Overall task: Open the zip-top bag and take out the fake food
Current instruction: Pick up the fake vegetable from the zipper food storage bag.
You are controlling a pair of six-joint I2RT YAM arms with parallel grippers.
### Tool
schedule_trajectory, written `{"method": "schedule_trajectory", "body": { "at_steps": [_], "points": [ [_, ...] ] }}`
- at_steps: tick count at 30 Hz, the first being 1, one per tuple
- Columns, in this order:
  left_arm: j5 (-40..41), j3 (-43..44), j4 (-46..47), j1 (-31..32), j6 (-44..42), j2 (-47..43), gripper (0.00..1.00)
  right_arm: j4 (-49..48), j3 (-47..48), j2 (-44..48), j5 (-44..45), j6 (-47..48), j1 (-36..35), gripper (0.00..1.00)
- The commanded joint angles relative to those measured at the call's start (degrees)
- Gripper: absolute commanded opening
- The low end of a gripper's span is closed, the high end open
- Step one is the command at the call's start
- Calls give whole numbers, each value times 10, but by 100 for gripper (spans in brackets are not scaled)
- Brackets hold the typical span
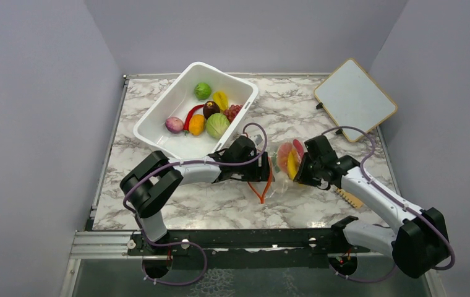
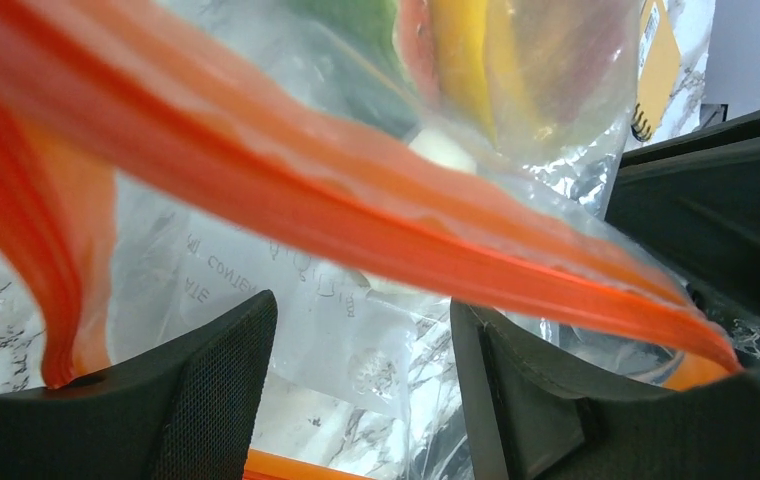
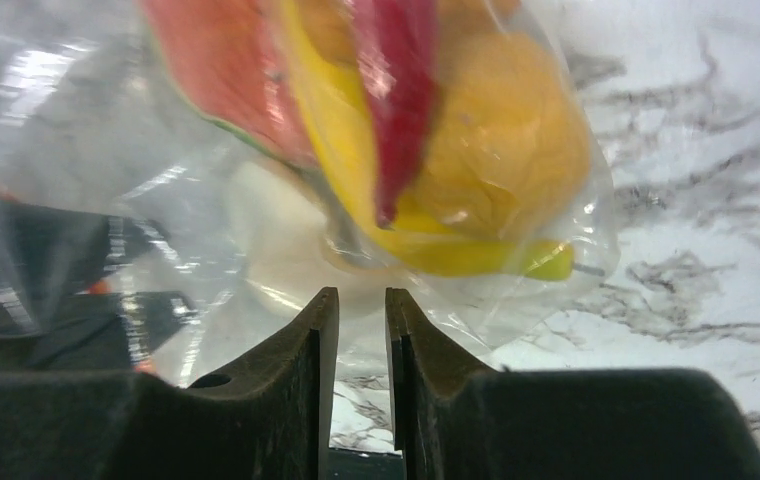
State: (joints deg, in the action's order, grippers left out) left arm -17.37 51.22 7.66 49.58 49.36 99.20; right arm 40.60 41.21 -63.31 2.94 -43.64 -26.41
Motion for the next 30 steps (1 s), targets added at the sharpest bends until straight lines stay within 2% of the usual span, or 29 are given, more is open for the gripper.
{"method": "schedule_trajectory", "body": {
  "at_steps": [1, 8, 13, 17, 22, 30],
  "points": [
    [-28, 2, 27, 1, -1, 14, 67, -45, -60, 4, -35, -65, 1, 25],
    [-30, 1, 25, 2, -4, 11, 73, -112, -98, -3, -69, -87, 1, 25],
    [-18, -5, 15, 2, 0, 10, 76, -66, -51, 2, -56, -55, 1, 25],
    [-10, 2, 10, 2, 8, 17, 76, -15, -6, 24, -1, -38, 1, 25],
    [-9, 6, 8, 1, 15, 22, 74, -32, -10, 38, 20, -30, 1, 25],
    [-5, 11, -6, 1, 14, 28, 74, -127, -56, -93, -69, -37, 1, 21]
  ]
}}
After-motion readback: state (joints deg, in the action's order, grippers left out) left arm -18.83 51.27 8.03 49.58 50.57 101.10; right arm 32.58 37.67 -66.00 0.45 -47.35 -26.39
